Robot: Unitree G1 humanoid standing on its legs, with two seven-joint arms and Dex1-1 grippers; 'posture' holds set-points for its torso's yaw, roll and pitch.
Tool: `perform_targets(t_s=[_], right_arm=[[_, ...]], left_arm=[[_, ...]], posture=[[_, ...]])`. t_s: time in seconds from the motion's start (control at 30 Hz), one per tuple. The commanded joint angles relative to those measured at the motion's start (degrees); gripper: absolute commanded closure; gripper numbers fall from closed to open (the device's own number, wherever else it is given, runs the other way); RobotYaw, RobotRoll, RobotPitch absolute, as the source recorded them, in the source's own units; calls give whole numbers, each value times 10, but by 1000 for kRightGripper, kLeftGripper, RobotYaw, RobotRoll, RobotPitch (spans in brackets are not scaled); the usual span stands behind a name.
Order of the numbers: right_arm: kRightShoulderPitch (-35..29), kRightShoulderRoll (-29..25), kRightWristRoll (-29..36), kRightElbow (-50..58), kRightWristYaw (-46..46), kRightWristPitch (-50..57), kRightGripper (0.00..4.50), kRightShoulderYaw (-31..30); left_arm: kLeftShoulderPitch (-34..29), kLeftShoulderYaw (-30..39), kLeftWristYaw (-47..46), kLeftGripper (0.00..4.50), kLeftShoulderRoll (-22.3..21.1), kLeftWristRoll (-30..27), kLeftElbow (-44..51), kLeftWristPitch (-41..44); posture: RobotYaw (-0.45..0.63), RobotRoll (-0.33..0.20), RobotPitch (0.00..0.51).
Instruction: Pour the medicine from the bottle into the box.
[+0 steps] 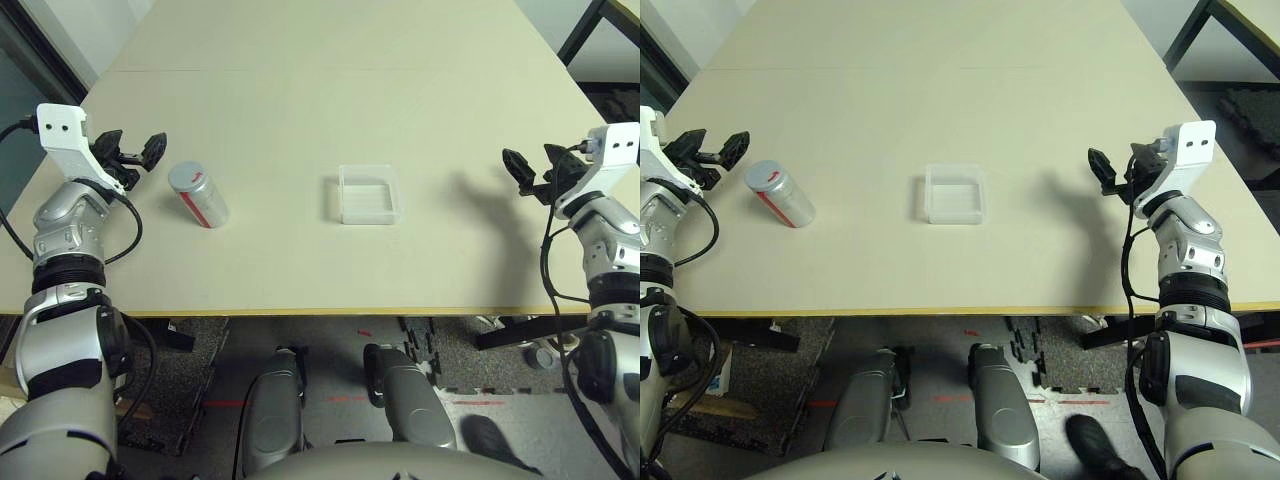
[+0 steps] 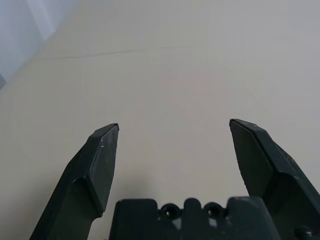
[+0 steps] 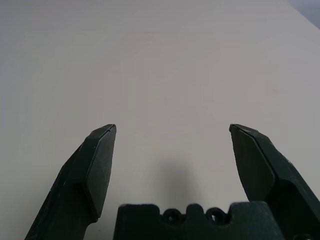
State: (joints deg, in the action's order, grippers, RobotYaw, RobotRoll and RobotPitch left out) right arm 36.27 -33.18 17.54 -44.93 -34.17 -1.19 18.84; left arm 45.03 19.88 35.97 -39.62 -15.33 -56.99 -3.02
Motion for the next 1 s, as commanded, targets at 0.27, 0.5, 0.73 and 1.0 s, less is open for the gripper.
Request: perform_targets(t_s=[0.27, 0.5, 0.73, 1.0], right_arm=[[-8, -6, 1, 10, 5, -4, 0, 6], [12, -10, -2, -14, -5, -10, 0, 3], [20, 0, 12, 4, -44, -1, 0, -2], [4, 3, 38, 68, -157, 32, 0, -24]], left_arm=[[3, -2, 4, 60, -8, 4, -9, -7], [-8, 0, 10, 60, -10, -5, 29, 14], [-30, 16, 15, 60, -31, -19, 71, 53], [-100, 38, 25, 60, -35, -48, 165, 107]], posture=[[-32, 0, 160], [-29, 0, 164], [-29, 0, 167], [-22, 0, 173]])
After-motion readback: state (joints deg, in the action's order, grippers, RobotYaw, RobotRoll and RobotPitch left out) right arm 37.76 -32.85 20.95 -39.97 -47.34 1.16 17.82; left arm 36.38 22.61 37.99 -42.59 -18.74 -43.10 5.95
